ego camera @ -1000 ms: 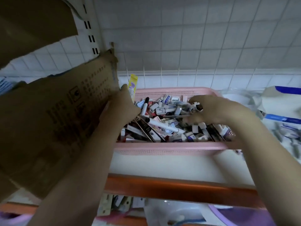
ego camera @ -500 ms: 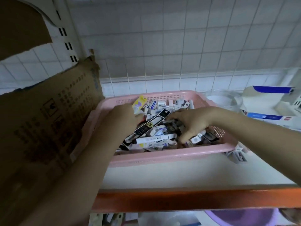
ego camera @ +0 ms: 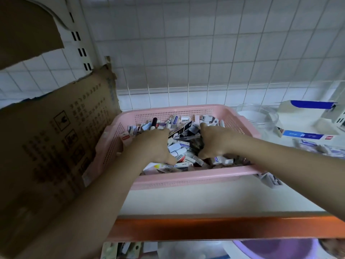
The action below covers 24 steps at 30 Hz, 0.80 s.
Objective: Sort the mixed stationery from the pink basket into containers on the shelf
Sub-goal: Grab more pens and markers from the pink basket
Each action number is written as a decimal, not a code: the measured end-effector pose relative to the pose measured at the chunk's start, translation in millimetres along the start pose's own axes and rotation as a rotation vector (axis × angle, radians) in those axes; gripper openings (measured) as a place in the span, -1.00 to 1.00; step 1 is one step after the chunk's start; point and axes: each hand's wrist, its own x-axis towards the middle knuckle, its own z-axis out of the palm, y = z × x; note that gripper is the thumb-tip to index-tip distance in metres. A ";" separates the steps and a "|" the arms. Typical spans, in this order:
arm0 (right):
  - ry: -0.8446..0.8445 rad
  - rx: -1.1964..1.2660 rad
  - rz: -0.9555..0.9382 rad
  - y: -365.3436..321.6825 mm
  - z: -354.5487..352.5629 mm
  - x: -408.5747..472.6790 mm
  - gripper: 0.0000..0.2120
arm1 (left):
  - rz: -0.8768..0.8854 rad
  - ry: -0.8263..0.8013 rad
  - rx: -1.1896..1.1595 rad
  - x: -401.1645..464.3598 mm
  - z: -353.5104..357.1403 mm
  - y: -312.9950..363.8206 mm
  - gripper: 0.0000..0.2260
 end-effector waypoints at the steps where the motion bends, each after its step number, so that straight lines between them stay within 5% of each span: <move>1: 0.005 -0.014 0.004 -2.3 0.8 0.2 -0.35 | 0.016 0.018 0.016 -0.7 1.1 0.9 -0.38; 7: -0.010 -0.025 -0.104 -2.2 -4.5 -0.4 -0.46 | -0.019 0.197 -0.095 2.8 6.8 -6.3 -0.72; 12: 0.224 0.146 -0.137 11.1 -15.0 -3.4 -0.75 | -0.010 0.160 -0.354 -0.1 -3.1 -12.4 -0.73; 18: 0.310 0.457 -0.211 23.6 -16.8 3.6 -0.77 | 0.012 0.264 -0.560 -5.7 -10.7 -18.3 -0.81; 24: 0.299 0.677 -0.144 31.2 -13.8 3.0 -0.77 | -0.070 0.204 -0.834 -6.5 -6.0 -17.6 -0.90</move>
